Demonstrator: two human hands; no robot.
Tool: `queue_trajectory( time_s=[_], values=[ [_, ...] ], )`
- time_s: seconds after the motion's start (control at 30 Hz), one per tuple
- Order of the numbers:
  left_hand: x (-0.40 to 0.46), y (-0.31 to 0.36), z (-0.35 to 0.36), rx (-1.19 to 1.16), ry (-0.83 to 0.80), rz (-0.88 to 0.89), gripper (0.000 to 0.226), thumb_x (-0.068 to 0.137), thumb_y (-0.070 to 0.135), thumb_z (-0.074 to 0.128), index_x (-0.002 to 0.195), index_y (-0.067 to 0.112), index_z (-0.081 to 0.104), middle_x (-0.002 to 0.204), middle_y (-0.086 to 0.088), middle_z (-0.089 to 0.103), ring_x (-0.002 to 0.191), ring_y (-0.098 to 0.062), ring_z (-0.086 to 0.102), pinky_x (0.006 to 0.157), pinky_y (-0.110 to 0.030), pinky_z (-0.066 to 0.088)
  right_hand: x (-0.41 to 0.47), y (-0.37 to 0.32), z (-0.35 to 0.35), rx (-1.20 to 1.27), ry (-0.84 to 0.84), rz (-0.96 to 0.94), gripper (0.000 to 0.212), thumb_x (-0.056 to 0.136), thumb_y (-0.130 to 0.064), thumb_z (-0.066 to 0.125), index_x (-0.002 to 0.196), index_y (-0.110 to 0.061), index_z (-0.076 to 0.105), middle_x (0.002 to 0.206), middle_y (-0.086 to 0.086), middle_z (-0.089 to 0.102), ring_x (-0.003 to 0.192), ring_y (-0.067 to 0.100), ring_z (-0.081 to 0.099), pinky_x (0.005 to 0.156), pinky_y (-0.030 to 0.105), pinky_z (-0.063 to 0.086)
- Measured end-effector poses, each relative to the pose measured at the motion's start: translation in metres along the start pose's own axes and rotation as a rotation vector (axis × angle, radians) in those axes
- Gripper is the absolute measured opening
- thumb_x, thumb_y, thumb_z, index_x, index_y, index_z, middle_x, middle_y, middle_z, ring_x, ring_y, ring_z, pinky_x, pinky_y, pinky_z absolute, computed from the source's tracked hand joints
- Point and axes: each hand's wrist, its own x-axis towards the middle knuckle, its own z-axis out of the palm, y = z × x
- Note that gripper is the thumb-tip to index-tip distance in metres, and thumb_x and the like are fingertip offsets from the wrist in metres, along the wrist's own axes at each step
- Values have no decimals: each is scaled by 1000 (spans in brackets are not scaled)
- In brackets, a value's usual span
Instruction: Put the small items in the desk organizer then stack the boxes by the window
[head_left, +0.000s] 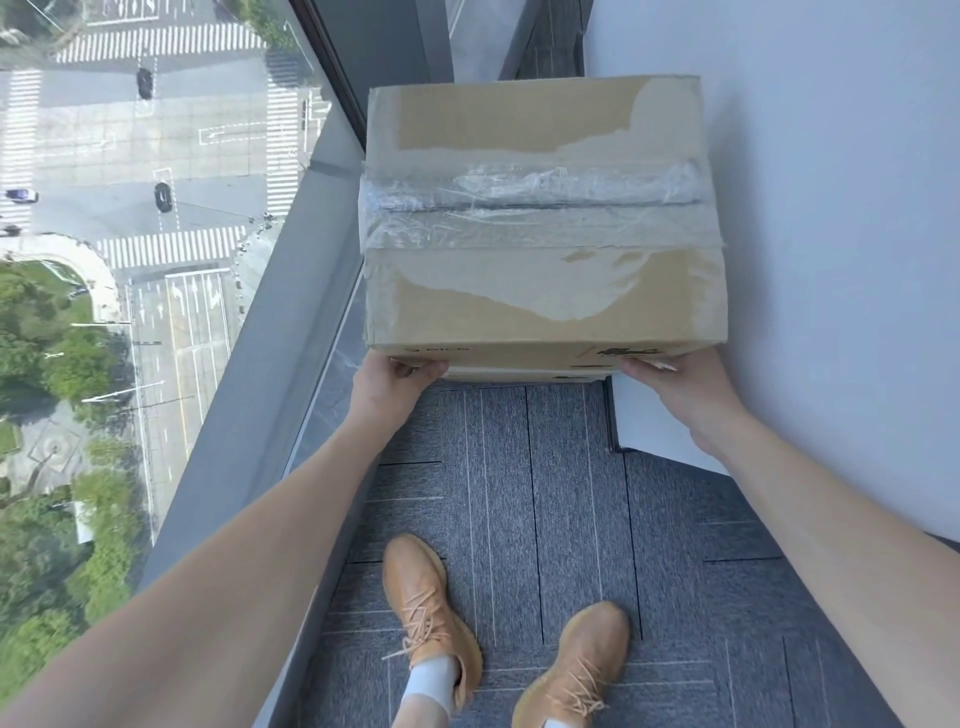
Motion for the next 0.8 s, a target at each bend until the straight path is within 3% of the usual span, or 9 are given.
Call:
queue_trajectory(
  time_s=[0.17, 0.27, 0.4, 0.47, 0.6, 0.7, 0.8],
  values=[
    [0, -2, 5, 4, -3, -20, 46, 79, 30, 82, 120, 19, 65, 102, 14, 70, 100, -6, 64, 92, -27, 47, 12, 6, -1, -42, -2, -11, 46, 75, -37, 84, 109, -13, 67, 117, -1, 65, 118, 11, 57, 96, 26, 40],
    [2, -3, 5, 19, 0, -29, 44, 81, 31, 81, 121, 21, 65, 104, 14, 68, 101, -7, 62, 90, -25, 43, 22, 19, -2, -49, -8, 1, 99, 46, -70, 84, 122, -9, 64, 126, 3, 65, 120, 10, 58, 98, 28, 42],
    [4, -2, 3, 18, -5, -34, 39, 82, 26, 80, 118, 18, 65, 107, 10, 69, 102, -10, 62, 92, -27, 45, 29, 27, -6, -34, 10, -9, 113, 33, -79, 81, 120, -10, 64, 125, 3, 66, 119, 10, 60, 103, 32, 45],
    [5, -2, 3, -16, -31, -55, 44, 82, 24, 81, 121, 15, 65, 111, 7, 71, 105, -13, 65, 95, -31, 48, 26, 28, -6, -8, 17, -15, 105, 39, -72, 86, 119, -9, 62, 124, 3, 66, 120, 11, 60, 105, 36, 46],
    [3, -5, 2, -30, -52, -117, 42, 81, 28, 79, 119, 22, 62, 117, 7, 69, 115, -16, 61, 104, -41, 47, 6, 15, 1, 20, 21, 22, 60, 75, -30, 85, 121, -11, 52, 135, 0, 56, 134, 16, 49, 109, 41, 42],
    [-11, 7, -3, 7, -134, -191, 39, 86, 17, 75, 116, 24, 51, 110, 4, 62, 107, -20, 57, 100, -39, 49, -2, 14, 0, -3, 5, 66, 73, 80, -19, 82, 140, -14, 42, 148, 8, 46, 138, 23, 43, 113, 45, 38],
    [-27, 21, -12, 116, -314, -327, 78, 87, 21, 76, 151, 21, 32, 141, -7, 48, 118, -26, 57, 90, -35, 56, -12, 12, 1, -37, 47, 167, 101, 79, -22, 83, 156, -9, 19, 156, 12, 37, 138, 28, 43, 113, 47, 38]
  ],
)
